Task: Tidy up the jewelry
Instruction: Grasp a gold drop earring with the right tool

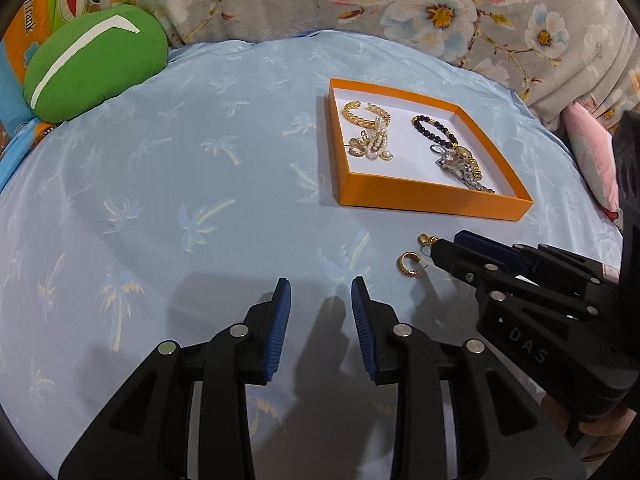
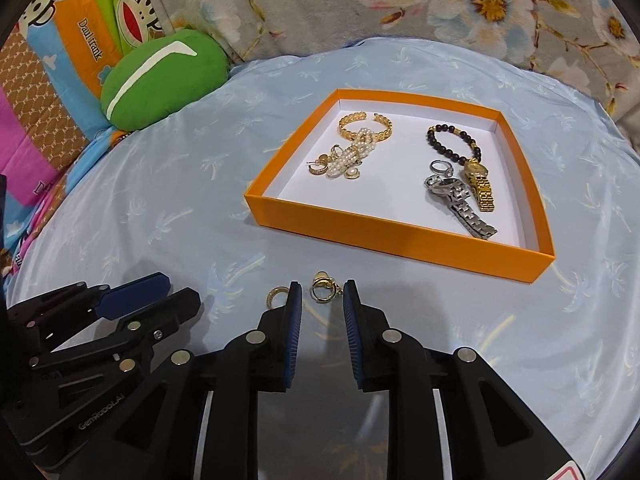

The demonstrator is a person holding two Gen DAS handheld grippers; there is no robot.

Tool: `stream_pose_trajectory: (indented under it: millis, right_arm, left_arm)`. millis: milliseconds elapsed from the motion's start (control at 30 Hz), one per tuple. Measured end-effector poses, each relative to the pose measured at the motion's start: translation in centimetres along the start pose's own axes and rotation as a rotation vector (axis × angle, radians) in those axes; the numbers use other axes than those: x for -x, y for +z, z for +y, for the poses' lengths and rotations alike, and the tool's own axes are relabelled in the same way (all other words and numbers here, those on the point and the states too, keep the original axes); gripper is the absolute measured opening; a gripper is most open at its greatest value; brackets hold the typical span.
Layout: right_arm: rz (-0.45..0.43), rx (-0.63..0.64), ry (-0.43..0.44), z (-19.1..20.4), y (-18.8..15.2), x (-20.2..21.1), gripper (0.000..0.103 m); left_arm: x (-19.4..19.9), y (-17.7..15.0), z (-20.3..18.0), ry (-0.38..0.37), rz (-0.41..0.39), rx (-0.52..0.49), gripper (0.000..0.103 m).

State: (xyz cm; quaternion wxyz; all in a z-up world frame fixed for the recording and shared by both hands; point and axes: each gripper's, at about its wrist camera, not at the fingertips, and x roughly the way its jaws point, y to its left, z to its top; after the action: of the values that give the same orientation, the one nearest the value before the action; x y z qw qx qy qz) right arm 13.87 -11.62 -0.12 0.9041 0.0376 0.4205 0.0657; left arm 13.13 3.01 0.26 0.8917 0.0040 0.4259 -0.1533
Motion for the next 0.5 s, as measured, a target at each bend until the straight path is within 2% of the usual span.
stream_pose_trajectory:
  millis: [167, 233, 300, 333, 500]
  right_arm:
    - [0.012, 0.008, -0.003, 0.2, 0.1, -0.7, 0.020]
    - [0.014, 0.007, -0.003, 0.2, 0.1, -0.8, 0.011]
    - [0.016, 0.006, -0.002, 0.2, 0.1, -0.9, 0.011]
    - [0.020, 0.006, -0.003, 0.2, 0.1, -0.9, 0.000]
    - [0.016, -0.009, -0.005, -0.5, 0.0, -0.7, 0.000]
  left_arm:
    - [0.1, -0.1, 0.0, -0.002, -0.005, -0.002, 0.030]
    - [0.1, -0.1, -0.1, -0.006, -0.006, -0.006, 0.030]
    - [0.1, 0.0, -0.3, -0.011, -0.006, -0.009, 0.030]
    - [0.1, 0.0, -0.4, -0.015, -0.004, -0.012, 0.030]
    - [0.0, 0.3, -1.6, -0.031, 0.000, -0.034, 0.030]
